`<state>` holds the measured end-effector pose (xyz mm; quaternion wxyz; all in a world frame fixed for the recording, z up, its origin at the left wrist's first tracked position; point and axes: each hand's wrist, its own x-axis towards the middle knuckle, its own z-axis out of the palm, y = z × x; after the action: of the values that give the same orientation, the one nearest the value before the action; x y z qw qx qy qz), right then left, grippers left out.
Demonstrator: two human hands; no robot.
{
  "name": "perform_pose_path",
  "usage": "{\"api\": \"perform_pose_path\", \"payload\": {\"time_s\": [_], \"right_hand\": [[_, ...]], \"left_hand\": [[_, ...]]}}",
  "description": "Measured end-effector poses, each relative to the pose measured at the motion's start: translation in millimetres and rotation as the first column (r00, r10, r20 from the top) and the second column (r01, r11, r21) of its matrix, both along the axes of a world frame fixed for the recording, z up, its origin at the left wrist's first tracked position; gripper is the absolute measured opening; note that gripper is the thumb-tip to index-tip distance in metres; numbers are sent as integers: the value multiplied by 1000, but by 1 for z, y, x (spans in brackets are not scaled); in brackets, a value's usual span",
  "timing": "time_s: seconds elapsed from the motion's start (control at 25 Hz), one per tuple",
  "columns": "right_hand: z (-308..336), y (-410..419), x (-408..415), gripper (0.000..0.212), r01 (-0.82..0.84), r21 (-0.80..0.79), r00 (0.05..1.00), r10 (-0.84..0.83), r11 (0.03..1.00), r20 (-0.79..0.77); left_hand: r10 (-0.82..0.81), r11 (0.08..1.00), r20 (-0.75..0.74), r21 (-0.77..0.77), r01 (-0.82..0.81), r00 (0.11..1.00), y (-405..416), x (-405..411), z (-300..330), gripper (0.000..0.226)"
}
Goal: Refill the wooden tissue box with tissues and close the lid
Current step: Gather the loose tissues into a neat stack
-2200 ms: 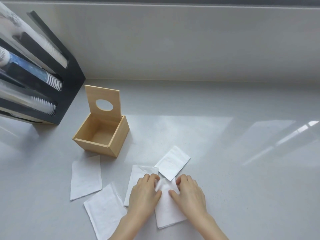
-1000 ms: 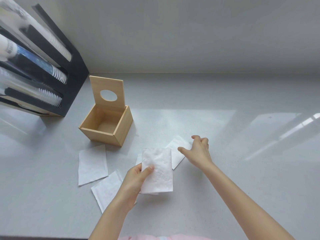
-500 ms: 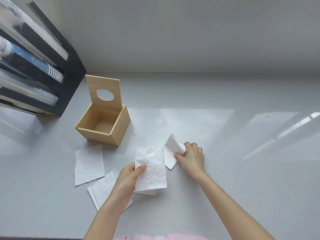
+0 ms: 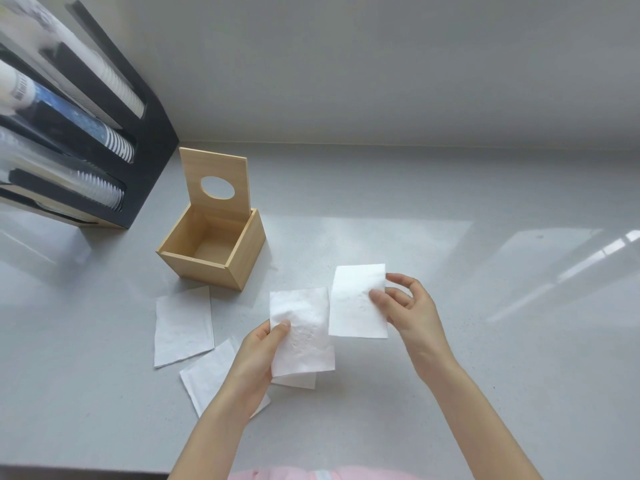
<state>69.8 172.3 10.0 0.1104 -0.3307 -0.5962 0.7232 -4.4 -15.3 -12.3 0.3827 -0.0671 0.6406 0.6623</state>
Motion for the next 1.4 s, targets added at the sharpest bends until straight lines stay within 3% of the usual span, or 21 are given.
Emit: {"api": "perform_pose_path", "payload": {"time_s": [0.24, 0.52, 0.8, 0.92, 1.0, 1.12, 1.2, 1.32, 1.4], "right_hand": [[2, -40, -2, 9, -247, -38, 969, 247, 968, 8], [-8, -75, -14, 12, -261, 60, 958, 250, 964, 142], [-14, -113, -28, 18, -303, 161, 939, 265, 939, 218], [-17, -120, -32, 13, -320, 131, 928, 283, 938, 244], [-20, -118, -32, 6, -291, 214, 927, 219, 933, 304], [-27, -106, -32, 40, -350, 458, 859, 85, 818, 505], [-30, -101, -34, 56, -435, 487, 782, 50, 757, 621], [-35, -99, -40, 59, -540, 487, 692, 33, 686, 721], [-37, -96, -43, 53, -562, 501, 679, 22, 658, 733]], "left_hand": [[-24, 997, 9, 75, 24, 1000, -1, 5, 9, 33], [20, 991, 73, 133, -30, 997, -28, 3, 15, 35], [20, 997, 56, 73, -24, 998, -60, -3, 11, 26], [7, 999, 55, 51, -10, 998, -72, -6, 9, 27], [19, 999, 57, 41, -21, 998, -79, -10, 8, 26], [27, 999, 68, 32, -30, 997, -85, -17, 7, 24], [26, 999, 69, 31, -28, 997, -87, -22, 6, 21], [20, 999, 65, 32, -22, 998, -86, -30, 6, 19], [13, 999, 69, 36, -16, 998, -84, -33, 6, 18]]}}
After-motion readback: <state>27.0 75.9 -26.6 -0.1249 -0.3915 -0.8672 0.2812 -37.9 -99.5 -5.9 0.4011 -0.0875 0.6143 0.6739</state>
